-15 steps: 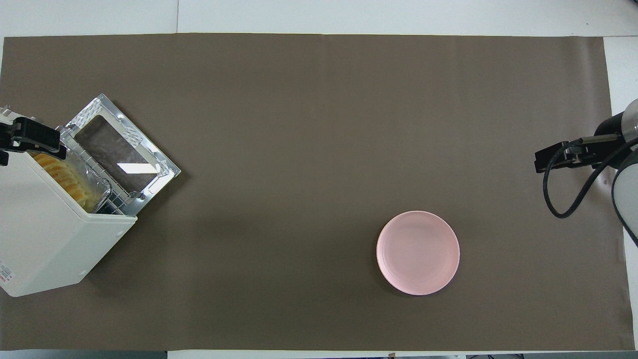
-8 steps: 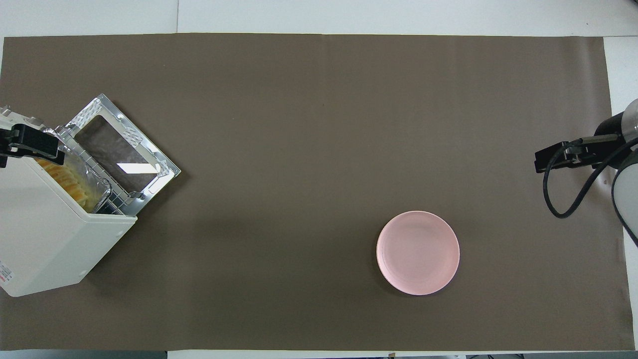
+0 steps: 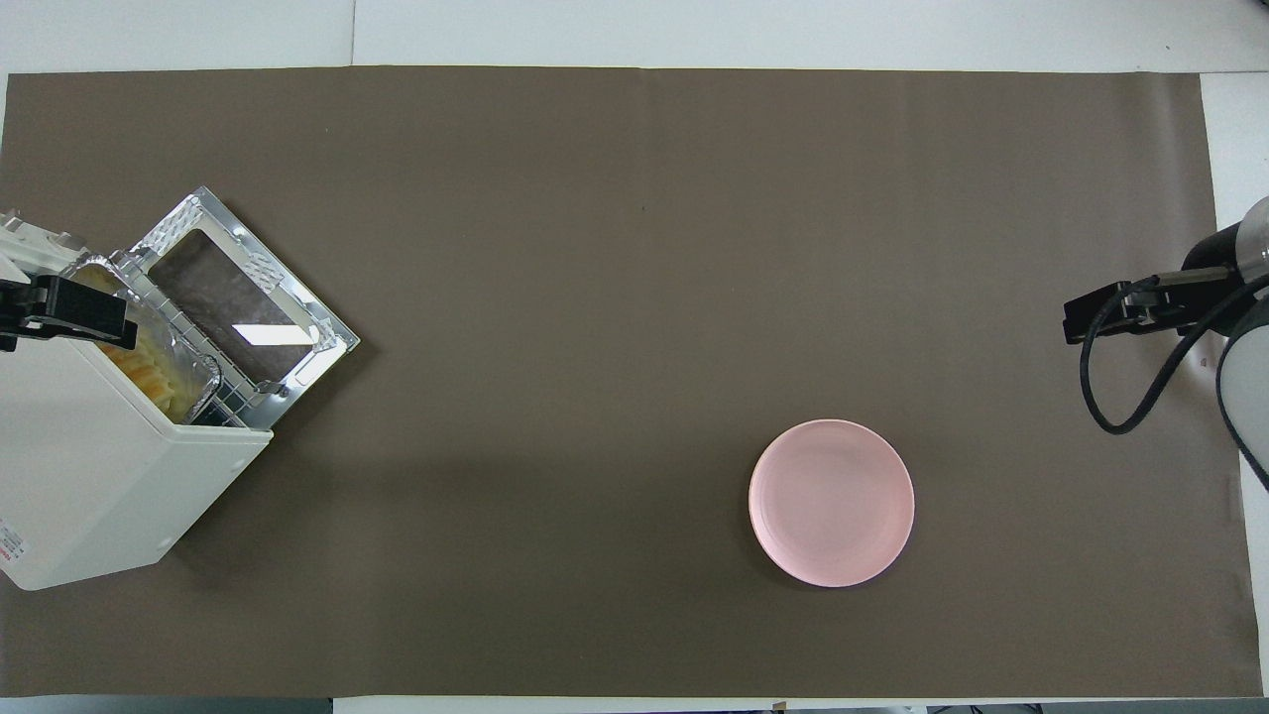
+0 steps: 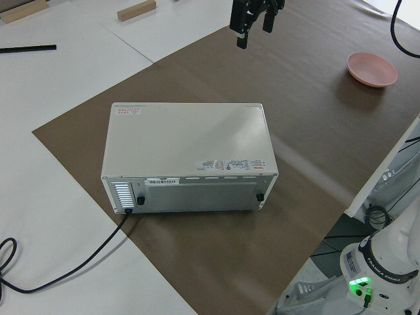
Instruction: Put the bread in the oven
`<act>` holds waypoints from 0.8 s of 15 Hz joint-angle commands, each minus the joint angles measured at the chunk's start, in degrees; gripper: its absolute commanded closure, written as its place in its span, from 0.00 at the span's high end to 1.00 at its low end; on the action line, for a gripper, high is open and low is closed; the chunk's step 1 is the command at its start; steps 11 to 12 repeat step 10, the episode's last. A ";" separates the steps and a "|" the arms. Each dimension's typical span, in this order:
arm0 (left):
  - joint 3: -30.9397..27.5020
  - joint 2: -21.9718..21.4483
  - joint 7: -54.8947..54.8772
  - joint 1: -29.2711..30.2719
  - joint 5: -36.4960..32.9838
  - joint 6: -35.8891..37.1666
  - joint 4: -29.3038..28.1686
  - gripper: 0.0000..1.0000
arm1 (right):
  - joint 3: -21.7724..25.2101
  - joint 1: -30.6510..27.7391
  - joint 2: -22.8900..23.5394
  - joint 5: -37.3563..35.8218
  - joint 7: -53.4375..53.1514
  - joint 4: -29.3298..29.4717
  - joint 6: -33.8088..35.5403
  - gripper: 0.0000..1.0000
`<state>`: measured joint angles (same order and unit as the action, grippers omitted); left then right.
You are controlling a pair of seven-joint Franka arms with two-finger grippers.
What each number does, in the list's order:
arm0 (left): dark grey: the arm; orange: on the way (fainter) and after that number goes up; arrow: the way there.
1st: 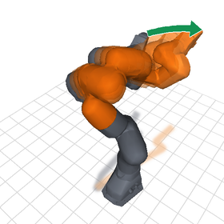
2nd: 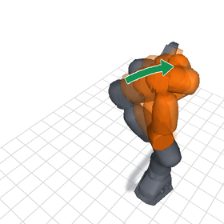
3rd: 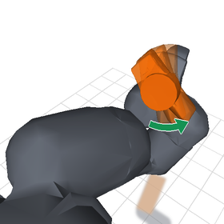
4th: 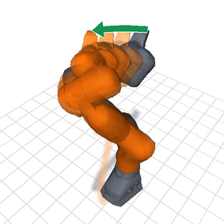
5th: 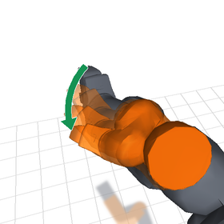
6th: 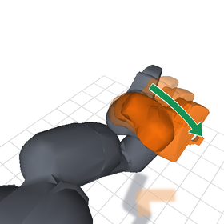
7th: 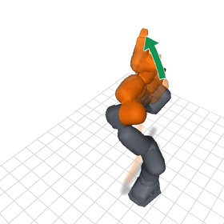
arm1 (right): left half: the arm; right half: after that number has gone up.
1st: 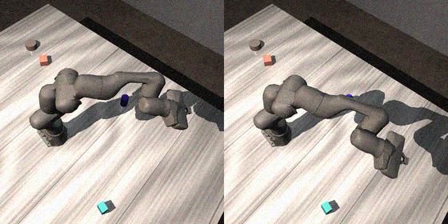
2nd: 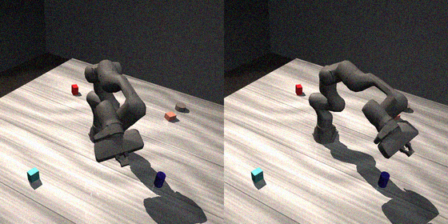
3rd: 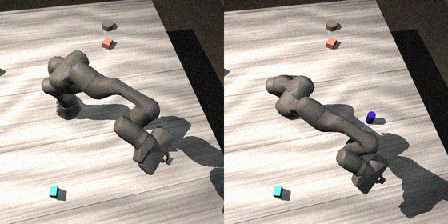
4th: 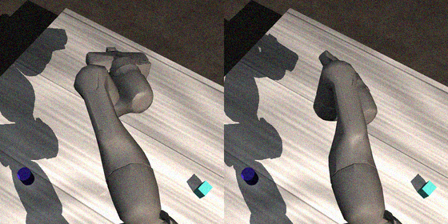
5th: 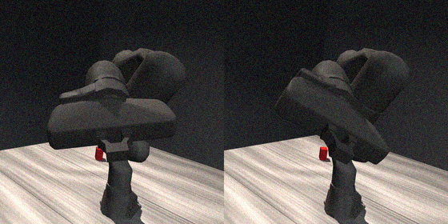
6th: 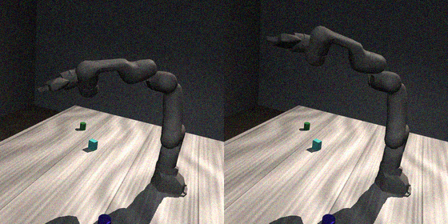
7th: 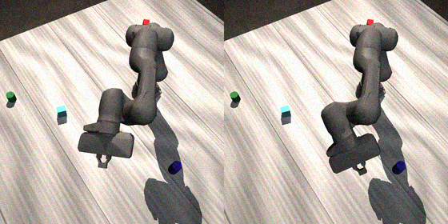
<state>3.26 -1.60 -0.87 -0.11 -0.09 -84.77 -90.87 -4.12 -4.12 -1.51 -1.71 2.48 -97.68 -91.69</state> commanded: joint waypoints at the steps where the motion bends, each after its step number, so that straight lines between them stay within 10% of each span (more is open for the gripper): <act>1: 0.87 -1.13 0.87 0.63 0.17 -2.86 -2.13 1.00 | -0.36 -0.54 -0.43 -0.22 0.33 -0.06 0.90 1.00; 12: 0.96 -1.91 0.60 0.54 0.79 -3.12 -4.14 1.00 | -0.36 -0.54 -0.43 -0.22 0.33 0.03 0.81 1.00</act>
